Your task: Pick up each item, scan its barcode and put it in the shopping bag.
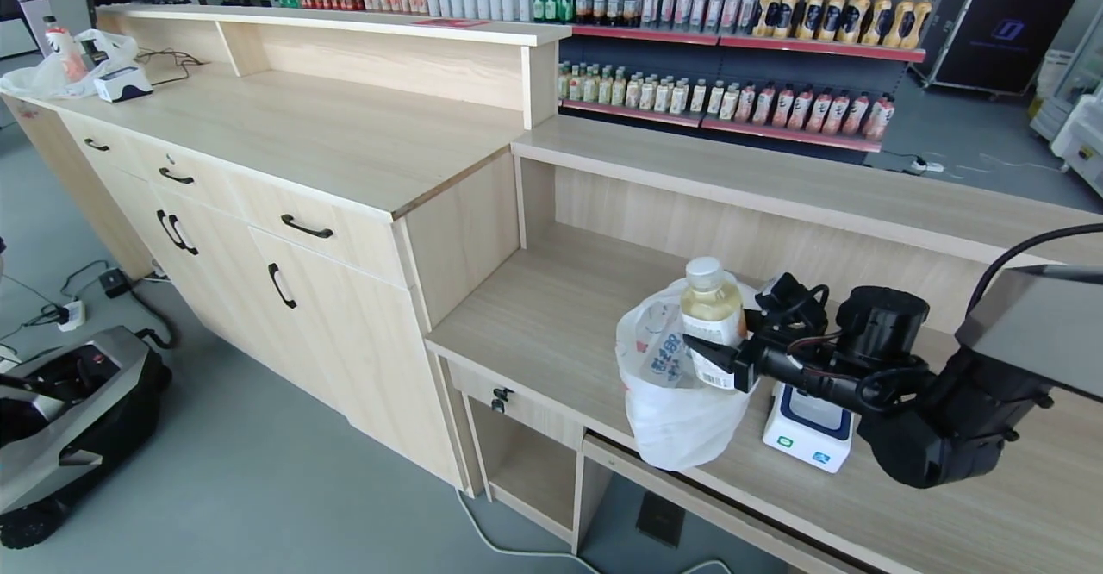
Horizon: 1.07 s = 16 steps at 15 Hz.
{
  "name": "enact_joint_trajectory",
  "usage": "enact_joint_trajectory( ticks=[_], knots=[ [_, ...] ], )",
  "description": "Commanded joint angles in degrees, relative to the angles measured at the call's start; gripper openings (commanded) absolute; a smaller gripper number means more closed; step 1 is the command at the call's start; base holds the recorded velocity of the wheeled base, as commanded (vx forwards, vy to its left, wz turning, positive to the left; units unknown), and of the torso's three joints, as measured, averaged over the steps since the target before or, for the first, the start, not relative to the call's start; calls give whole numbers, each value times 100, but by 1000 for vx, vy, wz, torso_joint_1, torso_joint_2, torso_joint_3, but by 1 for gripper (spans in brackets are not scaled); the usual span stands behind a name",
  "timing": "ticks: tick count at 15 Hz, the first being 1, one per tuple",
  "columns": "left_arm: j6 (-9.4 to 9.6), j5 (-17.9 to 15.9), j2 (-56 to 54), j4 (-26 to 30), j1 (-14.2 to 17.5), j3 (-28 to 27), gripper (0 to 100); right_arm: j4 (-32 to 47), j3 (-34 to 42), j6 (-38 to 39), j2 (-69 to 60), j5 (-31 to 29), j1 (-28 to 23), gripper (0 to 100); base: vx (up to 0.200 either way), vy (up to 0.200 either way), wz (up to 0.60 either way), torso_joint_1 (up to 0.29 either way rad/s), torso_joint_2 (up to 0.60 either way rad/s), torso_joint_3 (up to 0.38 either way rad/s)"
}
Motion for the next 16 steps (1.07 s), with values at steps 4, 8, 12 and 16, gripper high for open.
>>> enact_joint_trajectory(
  ticks=[4, 8, 12, 16],
  knots=[
    [-2, 0, -2, -1, 0, 0, 100, -175, -281, 18, 770, 441, -87, 0, 0, 0, 0, 0, 0, 0],
    [-2, 0, -2, -1, 0, 0, 100, -166, -685, 45, 1139, 608, -61, 0, 0, 0, 0, 0, 0, 0],
    [-2, 0, -2, -1, 0, 0, 100, -113, -1142, 115, 1402, 695, 36, 0, 0, 0, 0, 0, 0, 0],
    [-2, 0, -2, -1, 0, 0, 100, -157, -1520, 361, 1736, 695, 97, 0, 0, 0, 0, 0, 0, 0]
  ],
)
